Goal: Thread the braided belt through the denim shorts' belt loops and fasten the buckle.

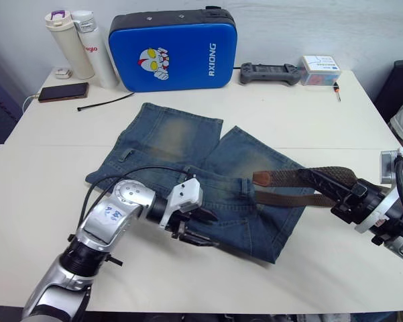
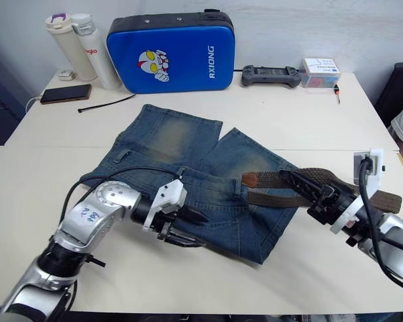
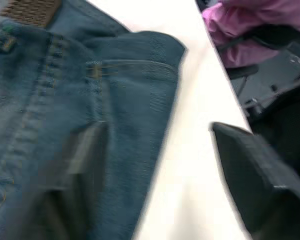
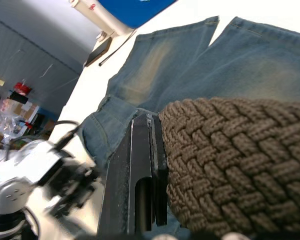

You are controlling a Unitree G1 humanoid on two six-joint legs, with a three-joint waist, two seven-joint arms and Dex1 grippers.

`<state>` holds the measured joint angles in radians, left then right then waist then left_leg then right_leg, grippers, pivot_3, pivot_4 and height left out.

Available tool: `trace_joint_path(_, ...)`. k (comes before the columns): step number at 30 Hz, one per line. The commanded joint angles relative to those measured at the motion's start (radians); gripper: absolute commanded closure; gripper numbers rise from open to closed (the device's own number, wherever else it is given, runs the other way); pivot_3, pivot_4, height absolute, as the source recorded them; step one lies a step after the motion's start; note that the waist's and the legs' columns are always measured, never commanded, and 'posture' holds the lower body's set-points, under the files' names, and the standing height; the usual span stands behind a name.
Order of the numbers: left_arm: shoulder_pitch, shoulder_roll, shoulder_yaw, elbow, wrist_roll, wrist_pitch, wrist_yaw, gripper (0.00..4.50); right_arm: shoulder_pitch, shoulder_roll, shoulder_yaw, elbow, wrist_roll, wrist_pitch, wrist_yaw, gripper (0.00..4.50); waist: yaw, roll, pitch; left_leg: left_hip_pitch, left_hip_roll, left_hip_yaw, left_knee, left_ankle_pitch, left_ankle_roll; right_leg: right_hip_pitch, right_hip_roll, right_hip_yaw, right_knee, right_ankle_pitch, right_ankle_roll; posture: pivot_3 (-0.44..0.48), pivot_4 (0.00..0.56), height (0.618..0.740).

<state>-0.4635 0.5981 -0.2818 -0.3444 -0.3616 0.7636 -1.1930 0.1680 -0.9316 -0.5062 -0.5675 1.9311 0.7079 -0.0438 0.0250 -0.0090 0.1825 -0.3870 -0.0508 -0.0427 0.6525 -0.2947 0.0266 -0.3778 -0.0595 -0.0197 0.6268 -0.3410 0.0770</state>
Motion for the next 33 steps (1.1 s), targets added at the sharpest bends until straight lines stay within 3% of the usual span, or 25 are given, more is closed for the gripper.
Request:
trace_joint_path(1, 0.016, 0.046, 0.108, -0.096, -0.094, 0.024, 0.006, 0.06, -0.028, -0.004, 0.021, 0.041, -0.016, 0.015, 0.002, 4.50, 0.000, 0.000, 0.000, 0.000, 0.000, 0.000, 0.000, 0.000, 0.000, 0.000, 0.000, 0.000, 0.000, 0.000, 0.000, 0.000, 0.150, 0.740)
trace_joint_path(8, -0.014, 0.053, 0.213, -0.073, -0.096, -0.015, 0.131, 0.06, -0.117, 0.031, 0.109, 0.163, -0.053, 0.035, -0.030, 4.50, 0.000, 0.001, 0.000, 0.000, 0.000, 0.000, 0.000, 0.000, 0.000, 0.000, 0.000, 0.000, 0.000, 0.000, 0.000, 0.000, 0.150, 0.740)
trace_joint_path(21, 0.020, 0.075, 0.212, -0.124, -0.119, 0.013, 0.236, 0.06, -0.233, 0.060, 0.207, 0.312, -0.022, 0.140, -0.090, 4.50, -0.001, 0.001, 0.000, 0.000, 0.000, 0.000, 0.000, 0.000, 0.000, 0.000, 0.000, 0.000, 0.001, 0.000, 0.000, 0.000, 0.150, 0.740)
trace_joint_path(33, 0.059, 0.075, 0.231, -0.169, -0.142, 0.039, 0.307, 0.06, -0.374, 0.176, 0.324, 0.434, -0.041, 0.193, -0.169, 4.50, -0.008, 0.002, -0.001, 0.000, 0.000, 0.001, 0.000, 0.000, 0.000, 0.000, 0.000, 0.000, 0.001, 0.000, 0.000, 0.000, 0.150, 0.740)
